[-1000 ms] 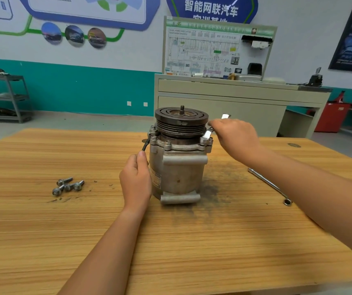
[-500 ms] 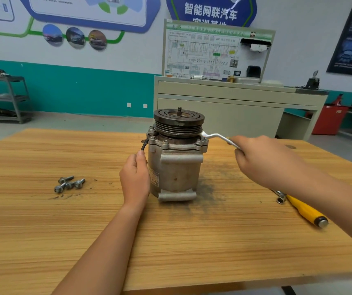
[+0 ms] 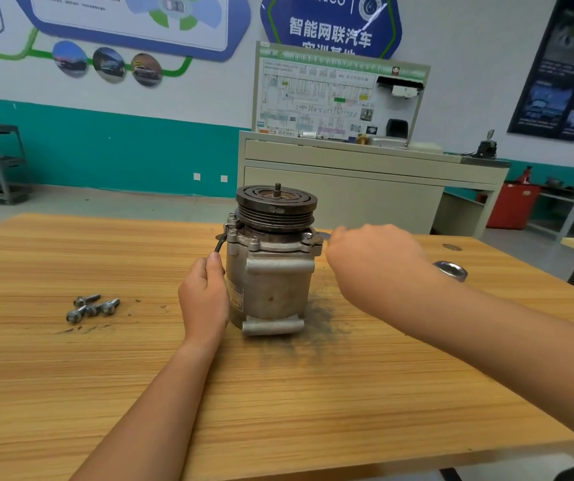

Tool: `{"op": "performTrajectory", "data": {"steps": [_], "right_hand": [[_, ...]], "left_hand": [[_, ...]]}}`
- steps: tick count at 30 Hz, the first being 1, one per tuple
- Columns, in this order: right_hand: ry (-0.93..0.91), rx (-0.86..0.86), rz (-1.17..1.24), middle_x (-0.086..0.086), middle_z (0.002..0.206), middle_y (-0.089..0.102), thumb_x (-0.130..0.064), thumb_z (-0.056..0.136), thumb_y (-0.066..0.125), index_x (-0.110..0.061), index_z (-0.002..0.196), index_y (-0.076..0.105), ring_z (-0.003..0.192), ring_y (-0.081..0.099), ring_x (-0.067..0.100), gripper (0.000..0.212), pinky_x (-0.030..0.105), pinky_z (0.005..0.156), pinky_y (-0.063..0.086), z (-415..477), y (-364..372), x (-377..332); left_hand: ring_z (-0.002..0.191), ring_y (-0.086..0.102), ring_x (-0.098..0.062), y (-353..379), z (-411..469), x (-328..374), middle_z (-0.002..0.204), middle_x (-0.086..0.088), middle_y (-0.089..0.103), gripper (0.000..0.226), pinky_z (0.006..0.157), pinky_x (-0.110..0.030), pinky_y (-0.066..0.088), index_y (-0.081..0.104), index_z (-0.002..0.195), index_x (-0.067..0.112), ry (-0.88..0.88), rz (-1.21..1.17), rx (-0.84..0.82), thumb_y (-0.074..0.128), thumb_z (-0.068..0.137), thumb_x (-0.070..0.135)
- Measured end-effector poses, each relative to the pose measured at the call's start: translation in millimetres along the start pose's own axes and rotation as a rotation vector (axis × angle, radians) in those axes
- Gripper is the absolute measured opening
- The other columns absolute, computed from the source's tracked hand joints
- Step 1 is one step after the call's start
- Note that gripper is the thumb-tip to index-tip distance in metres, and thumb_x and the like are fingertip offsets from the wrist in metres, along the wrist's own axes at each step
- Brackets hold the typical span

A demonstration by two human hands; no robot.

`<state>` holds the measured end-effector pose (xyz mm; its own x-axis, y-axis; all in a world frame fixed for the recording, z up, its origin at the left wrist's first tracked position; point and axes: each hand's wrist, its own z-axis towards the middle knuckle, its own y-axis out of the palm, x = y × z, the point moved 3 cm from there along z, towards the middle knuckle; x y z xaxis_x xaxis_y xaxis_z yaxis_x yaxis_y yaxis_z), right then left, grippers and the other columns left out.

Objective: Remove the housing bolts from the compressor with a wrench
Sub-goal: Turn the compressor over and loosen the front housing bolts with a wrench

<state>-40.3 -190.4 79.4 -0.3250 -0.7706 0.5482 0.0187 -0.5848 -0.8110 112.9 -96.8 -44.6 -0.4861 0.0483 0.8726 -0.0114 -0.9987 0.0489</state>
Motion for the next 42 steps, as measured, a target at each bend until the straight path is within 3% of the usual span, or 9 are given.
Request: {"op": "performTrajectory", "data": {"steps": [3, 12, 15, 20, 25, 29, 33, 38, 42], "right_hand": [[0.009, 0.045, 0.026, -0.003, 0.060, 0.031, -0.015, 0.092, 0.040, -0.013, 0.112, 0.048, 0.050, 0.029, 0.011, 0.022, 0.023, 0.041, 0.023, -1, 14, 15], [0.023, 0.148, -0.007, -0.006, 0.060, 0.034, -0.005, 0.090, 0.040, -0.021, 0.126, 0.037, 0.048, 0.031, 0.011, 0.040, 0.024, 0.040, 0.022, 23, 48, 43], [-0.004, 0.249, -0.097, -0.005, 0.071, 0.044, -0.005, 0.091, 0.043, -0.021, 0.126, 0.040, 0.057, 0.043, 0.015, 0.039, 0.023, 0.043, 0.026, 39, 55, 52], [-0.073, 0.591, 0.074, 0.011, 0.060, 0.064, 0.018, 0.057, 0.073, -0.001, 0.080, 0.067, 0.050, 0.060, 0.027, 0.031, 0.031, 0.053, 0.049, 66, 63, 46], [0.011, 0.492, 0.144, 0.001, 0.102, 0.065, -0.002, 0.092, 0.042, -0.020, 0.124, 0.050, 0.085, 0.061, 0.023, 0.037, 0.025, 0.050, 0.030, 92, 74, 37], [0.207, 0.637, 0.573, 0.002, 0.069, 0.056, -0.016, 0.098, 0.039, -0.014, 0.128, 0.046, 0.059, 0.051, 0.025, 0.031, 0.029, 0.051, 0.032, 64, 63, 53], [0.178, 0.452, 0.849, -0.001, 0.062, 0.050, -0.024, 0.098, 0.033, -0.017, 0.109, 0.046, 0.055, 0.049, 0.019, 0.018, 0.033, 0.050, 0.037, 22, 54, 52], [0.145, 0.175, 0.499, -0.004, 0.068, 0.048, -0.029, 0.098, 0.030, -0.021, 0.107, 0.042, 0.061, 0.048, 0.018, 0.017, 0.028, 0.046, 0.029, -3, 49, 44], [0.145, 0.092, 0.317, -0.006, 0.071, 0.046, -0.019, 0.097, 0.035, -0.023, 0.114, 0.040, 0.060, 0.042, 0.013, 0.019, 0.026, 0.045, 0.027, -2, 46, 36]], "left_hand": [[0.057, 0.031, -0.013, -1, -1, 1, 0.059, -0.001, 0.036, 0.037, 0.053, -0.027, 0.026, 0.044, 0.068, 0.006, -0.011, -0.007, -0.006, 0.038, 0.100, 0.022], [0.056, 0.031, -0.014, 0, 0, 1, 0.057, 0.000, 0.036, 0.038, 0.049, -0.024, 0.024, 0.042, 0.065, 0.009, -0.025, -0.019, 0.002, 0.038, 0.100, 0.022], [0.056, 0.032, -0.013, 0, 0, 0, 0.057, 0.001, 0.037, 0.038, 0.051, -0.025, 0.026, 0.042, 0.063, 0.012, -0.034, -0.017, 0.012, 0.039, 0.100, 0.023], [0.053, 0.031, -0.012, -1, 3, -1, 0.055, 0.002, 0.035, 0.037, 0.046, -0.019, 0.026, 0.045, 0.065, 0.009, -0.029, -0.009, 0.033, 0.040, 0.099, 0.023], [0.050, 0.031, -0.006, -2, 4, -1, 0.055, 0.001, 0.036, 0.038, 0.047, -0.019, 0.027, 0.049, 0.069, 0.001, -0.003, 0.007, 0.035, 0.040, 0.099, 0.022], [0.049, 0.033, -0.005, -2, 5, 0, 0.055, 0.001, 0.036, 0.039, 0.047, -0.019, 0.027, 0.050, 0.071, -0.004, -0.008, 0.001, 0.051, 0.041, 0.099, 0.021], [0.054, 0.032, -0.010, -1, 5, -1, 0.055, 0.003, 0.036, 0.037, 0.048, -0.021, 0.026, 0.047, 0.066, 0.004, -0.007, 0.013, 0.059, 0.041, 0.099, 0.021], [0.054, 0.033, -0.011, -1, 5, -2, 0.055, 0.001, 0.039, 0.040, 0.049, -0.022, 0.025, 0.050, 0.070, -0.006, 0.022, 0.055, 0.071, 0.041, 0.099, 0.021], [0.053, 0.033, -0.010, -2, 4, -2, 0.055, 0.001, 0.038, 0.039, 0.048, -0.022, 0.025, 0.050, 0.071, -0.007, 0.034, 0.065, 0.058, 0.041, 0.098, 0.020]]}}
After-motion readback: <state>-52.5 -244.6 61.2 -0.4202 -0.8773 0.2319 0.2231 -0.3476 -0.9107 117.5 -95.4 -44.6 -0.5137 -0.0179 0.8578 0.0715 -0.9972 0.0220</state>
